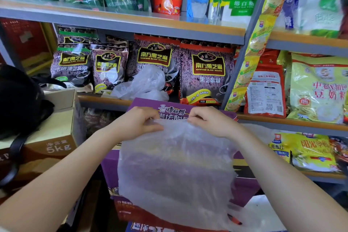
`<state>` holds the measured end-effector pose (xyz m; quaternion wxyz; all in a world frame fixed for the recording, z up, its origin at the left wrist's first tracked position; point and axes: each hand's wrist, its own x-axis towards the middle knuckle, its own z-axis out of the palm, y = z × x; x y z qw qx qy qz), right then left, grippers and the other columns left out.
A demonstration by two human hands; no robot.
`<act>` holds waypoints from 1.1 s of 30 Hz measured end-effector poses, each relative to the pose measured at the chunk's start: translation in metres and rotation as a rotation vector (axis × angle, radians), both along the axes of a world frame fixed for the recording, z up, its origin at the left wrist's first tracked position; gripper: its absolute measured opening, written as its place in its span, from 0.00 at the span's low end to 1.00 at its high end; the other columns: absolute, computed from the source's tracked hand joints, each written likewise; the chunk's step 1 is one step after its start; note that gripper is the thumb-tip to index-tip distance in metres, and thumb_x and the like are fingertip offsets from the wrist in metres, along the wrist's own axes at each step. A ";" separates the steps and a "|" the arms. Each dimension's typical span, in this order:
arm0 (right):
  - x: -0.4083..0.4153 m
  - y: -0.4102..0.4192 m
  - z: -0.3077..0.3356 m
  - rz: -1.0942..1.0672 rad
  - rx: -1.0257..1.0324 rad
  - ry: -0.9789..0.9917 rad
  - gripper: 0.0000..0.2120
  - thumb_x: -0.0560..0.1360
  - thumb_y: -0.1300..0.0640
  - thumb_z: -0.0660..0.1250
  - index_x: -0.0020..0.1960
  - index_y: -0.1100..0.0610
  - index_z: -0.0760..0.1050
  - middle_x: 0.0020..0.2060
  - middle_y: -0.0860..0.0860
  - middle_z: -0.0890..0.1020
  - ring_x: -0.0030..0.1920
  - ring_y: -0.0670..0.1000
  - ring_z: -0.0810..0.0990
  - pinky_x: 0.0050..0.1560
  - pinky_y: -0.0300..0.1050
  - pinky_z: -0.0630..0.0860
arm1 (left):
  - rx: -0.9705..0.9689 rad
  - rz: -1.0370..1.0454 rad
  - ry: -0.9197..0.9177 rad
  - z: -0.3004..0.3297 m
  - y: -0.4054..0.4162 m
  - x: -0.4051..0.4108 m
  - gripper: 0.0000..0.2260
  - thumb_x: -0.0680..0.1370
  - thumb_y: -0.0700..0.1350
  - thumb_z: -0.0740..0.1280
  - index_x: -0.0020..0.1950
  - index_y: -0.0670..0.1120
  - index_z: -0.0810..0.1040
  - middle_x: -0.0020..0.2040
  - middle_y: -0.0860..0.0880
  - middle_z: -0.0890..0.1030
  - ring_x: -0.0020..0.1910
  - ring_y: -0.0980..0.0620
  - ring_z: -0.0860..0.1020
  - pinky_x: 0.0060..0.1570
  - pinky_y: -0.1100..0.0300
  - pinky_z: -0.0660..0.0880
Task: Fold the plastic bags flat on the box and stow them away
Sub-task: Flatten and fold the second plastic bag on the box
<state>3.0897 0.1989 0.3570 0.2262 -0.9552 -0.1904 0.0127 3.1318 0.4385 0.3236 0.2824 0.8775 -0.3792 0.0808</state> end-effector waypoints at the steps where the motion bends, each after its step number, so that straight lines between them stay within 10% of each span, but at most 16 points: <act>1: 0.002 -0.003 -0.002 -0.019 -0.001 -0.009 0.10 0.79 0.55 0.61 0.42 0.59 0.72 0.34 0.49 0.74 0.32 0.44 0.68 0.32 0.36 0.63 | 0.012 0.024 0.052 -0.003 0.004 0.000 0.19 0.67 0.63 0.66 0.37 0.46 0.73 0.29 0.57 0.70 0.31 0.63 0.68 0.33 0.68 0.63; 9: 0.007 -0.019 -0.020 -0.109 0.088 0.001 0.12 0.78 0.49 0.60 0.37 0.50 0.66 0.32 0.47 0.72 0.33 0.47 0.69 0.37 0.45 0.64 | 0.121 0.190 0.270 -0.014 0.016 0.002 0.14 0.72 0.51 0.71 0.36 0.47 0.69 0.31 0.52 0.70 0.30 0.57 0.66 0.30 0.66 0.62; 14: 0.006 -0.019 -0.020 0.030 0.065 0.159 0.12 0.71 0.46 0.69 0.44 0.54 0.76 0.44 0.52 0.80 0.48 0.54 0.77 0.47 0.50 0.71 | -0.258 0.207 0.397 -0.001 0.012 0.001 0.09 0.71 0.39 0.72 0.37 0.48 0.74 0.36 0.51 0.78 0.34 0.54 0.73 0.35 0.62 0.71; 18: 0.008 -0.023 -0.021 0.019 0.076 0.239 0.08 0.71 0.51 0.71 0.41 0.56 0.81 0.38 0.49 0.83 0.42 0.49 0.79 0.46 0.46 0.73 | -0.501 0.135 0.653 0.005 0.016 0.005 0.12 0.71 0.30 0.69 0.34 0.46 0.78 0.41 0.42 0.81 0.38 0.50 0.77 0.40 0.56 0.75; 27: 0.012 -0.047 -0.030 -0.102 -0.044 0.346 0.18 0.72 0.53 0.71 0.25 0.49 0.71 0.23 0.44 0.72 0.28 0.42 0.69 0.35 0.41 0.65 | -0.070 0.429 0.253 0.001 0.012 0.017 0.07 0.71 0.33 0.66 0.44 0.42 0.81 0.36 0.50 0.76 0.37 0.51 0.73 0.28 0.71 0.64; 33: 0.028 -0.043 -0.032 -0.218 0.019 0.106 0.23 0.70 0.52 0.72 0.27 0.59 0.63 0.29 0.59 0.60 0.32 0.51 0.60 0.36 0.45 0.56 | -0.033 0.553 -0.154 0.003 -0.018 0.024 0.18 0.70 0.31 0.61 0.59 0.40 0.74 0.57 0.38 0.75 0.54 0.35 0.73 0.50 0.49 0.70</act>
